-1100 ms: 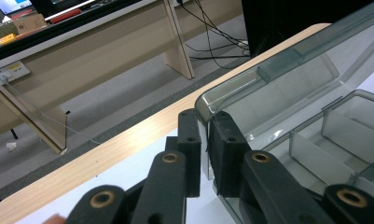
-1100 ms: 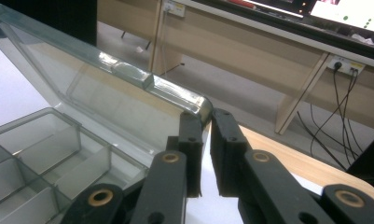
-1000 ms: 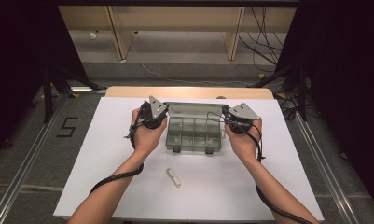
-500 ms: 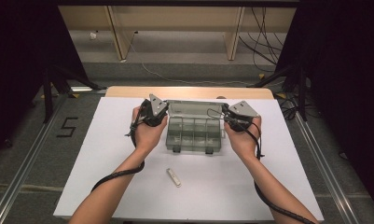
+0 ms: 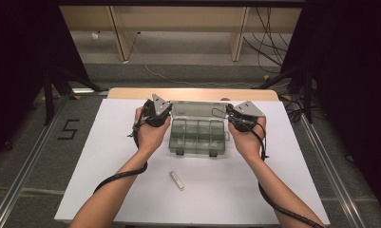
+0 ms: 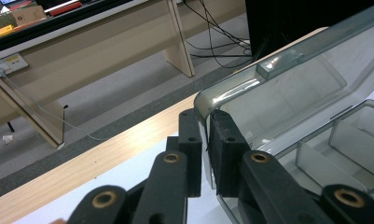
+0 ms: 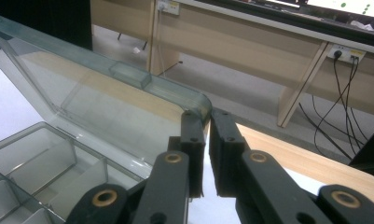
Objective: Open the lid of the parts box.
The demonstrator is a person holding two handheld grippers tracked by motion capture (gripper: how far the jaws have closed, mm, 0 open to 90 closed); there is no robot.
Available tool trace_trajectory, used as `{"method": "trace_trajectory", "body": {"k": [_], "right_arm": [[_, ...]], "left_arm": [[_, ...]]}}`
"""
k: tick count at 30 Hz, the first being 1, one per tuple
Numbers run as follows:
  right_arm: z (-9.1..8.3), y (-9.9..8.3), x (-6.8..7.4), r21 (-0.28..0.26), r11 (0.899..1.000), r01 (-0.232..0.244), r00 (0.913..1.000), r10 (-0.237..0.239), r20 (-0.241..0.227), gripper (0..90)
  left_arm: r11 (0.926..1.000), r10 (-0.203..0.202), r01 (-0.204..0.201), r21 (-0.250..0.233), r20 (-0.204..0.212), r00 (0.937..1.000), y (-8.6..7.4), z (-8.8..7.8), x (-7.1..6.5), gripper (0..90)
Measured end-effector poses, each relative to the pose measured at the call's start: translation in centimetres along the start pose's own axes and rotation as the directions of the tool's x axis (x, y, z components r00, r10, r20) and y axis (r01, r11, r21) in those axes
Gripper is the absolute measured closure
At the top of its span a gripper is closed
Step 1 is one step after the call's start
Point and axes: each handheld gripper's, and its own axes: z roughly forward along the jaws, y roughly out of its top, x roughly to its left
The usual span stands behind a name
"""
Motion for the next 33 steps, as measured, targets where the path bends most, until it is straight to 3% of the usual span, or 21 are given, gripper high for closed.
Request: {"method": "trace_trajectory", "body": {"k": [33], "right_arm": [[0.9,0.5,-0.5,0.004,0.999,-0.032,0.9995,0.032,0.003,85.1]], "left_arm": [[0.9998,-0.016,0.016,0.013,0.012,0.9998,0.5,1.1,0.7,82.8]]}}
